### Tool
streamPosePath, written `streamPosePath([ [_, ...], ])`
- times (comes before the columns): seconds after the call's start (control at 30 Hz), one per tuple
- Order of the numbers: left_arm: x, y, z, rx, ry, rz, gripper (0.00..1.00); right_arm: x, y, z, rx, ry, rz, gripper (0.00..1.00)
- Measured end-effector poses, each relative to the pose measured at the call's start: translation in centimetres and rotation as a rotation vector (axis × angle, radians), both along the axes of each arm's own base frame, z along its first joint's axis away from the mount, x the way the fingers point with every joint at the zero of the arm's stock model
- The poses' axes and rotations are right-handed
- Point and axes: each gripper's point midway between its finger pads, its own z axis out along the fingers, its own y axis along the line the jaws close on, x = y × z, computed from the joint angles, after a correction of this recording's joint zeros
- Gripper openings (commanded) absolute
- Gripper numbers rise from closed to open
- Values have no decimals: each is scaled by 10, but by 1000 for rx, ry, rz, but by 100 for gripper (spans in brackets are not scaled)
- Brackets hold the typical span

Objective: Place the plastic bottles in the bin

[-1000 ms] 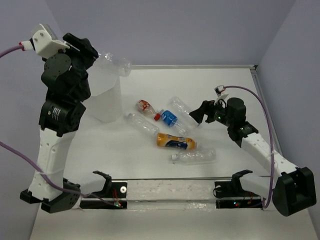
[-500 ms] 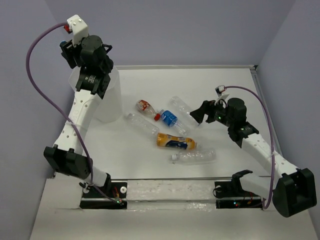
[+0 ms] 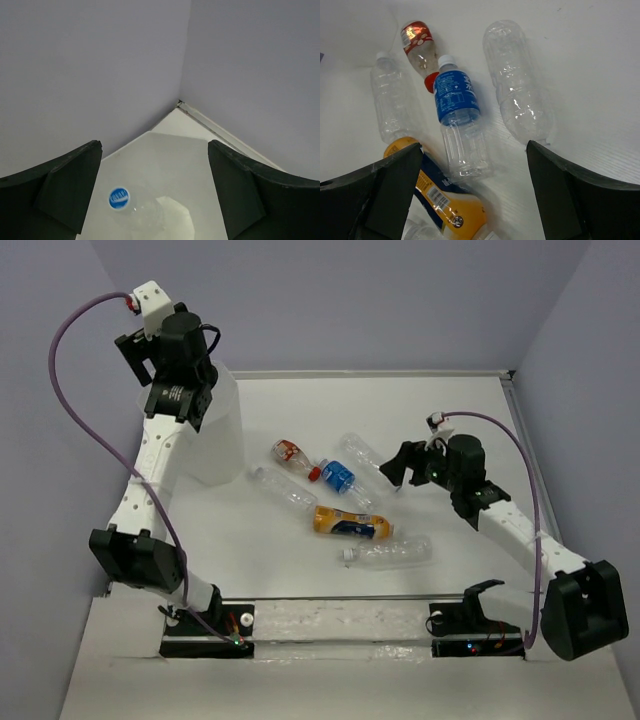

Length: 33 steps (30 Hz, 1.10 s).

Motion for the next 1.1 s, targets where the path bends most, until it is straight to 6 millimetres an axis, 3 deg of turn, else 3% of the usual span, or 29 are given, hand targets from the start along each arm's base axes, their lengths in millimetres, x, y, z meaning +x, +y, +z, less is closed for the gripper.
streamPosePath([
  [0.13, -9, -23, 13, -81, -51, -171, 99, 7, -4, -13, -45, 26, -22, 91],
  [0.27, -57, -64, 30, -180, -157, -467, 99, 21, -5, -27, -107, 68, -30, 91],
  [0.37, -101, -86, 61, -217, -274, -633, 99, 35, -3, -35, -183, 102, -32, 89],
  [0.47, -132, -117, 53, -257, -282, -838, 99, 55, 11, -35, -271, 105, -1, 89],
  [0.57, -156, -140, 20, -294, -231, -986, 99, 75, 23, -31, -336, 95, 18, 90],
  [0.7, -173, -164, -72, -378, -22, -1105, 99, 106, 40, -33, -426, 83, 47, 93],
  [0.77, -184, -171, -118, -426, 90, -1140, 99, 123, 47, -41, -485, 94, 64, 93],
  [0.87, -199, -181, -162, -470, 198, -1181, 99, 139, 58, -68, -554, 140, 94, 93],
  [1.0, -220, -198, -186, -489, 245, -1271, 99, 148, 66, -102, -626, 211, 140, 90],
  [1.1, -229, -207, -193, -496, 254, -1314, 99, 151, 68, -122, -669, 252, 163, 82],
])
